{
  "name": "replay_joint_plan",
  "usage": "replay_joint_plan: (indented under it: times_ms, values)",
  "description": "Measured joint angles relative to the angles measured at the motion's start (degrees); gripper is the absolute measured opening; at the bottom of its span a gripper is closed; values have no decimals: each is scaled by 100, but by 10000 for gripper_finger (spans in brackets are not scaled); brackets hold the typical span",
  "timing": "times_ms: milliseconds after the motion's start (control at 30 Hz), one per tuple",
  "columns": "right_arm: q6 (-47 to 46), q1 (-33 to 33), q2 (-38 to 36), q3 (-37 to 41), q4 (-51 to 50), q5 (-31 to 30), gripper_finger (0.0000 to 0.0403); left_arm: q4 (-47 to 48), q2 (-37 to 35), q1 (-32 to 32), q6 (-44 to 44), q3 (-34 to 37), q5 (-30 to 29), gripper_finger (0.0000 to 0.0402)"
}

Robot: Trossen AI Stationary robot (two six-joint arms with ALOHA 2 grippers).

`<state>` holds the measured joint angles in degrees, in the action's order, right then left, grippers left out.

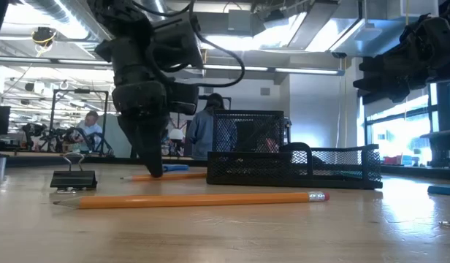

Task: Pick and place office supplies into organizer
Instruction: Put the top yellow pencil into the black desk organizer

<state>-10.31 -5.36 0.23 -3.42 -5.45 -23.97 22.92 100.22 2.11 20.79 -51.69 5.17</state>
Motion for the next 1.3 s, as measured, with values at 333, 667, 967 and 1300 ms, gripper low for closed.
replay_joint_plan:
  times_ms: [333, 667, 967, 1300]
  values:
    - [4, 1, 2, 0, 0, 0, 310, 858, -25, 2, 72, -12, 6, 39]
    - [26, 0, 2, 1, 0, 0, 310, 1764, -71, -9, -104, -22, 39, 12]
    - [28, -1, 2, 1, -2, 0, 310, 3134, -38, -18, -191, -4, 6, 13]
    - [101, 2, 1, 2, -1, 1, 310, 4569, 15, -20, -38, 171, -167, 13]
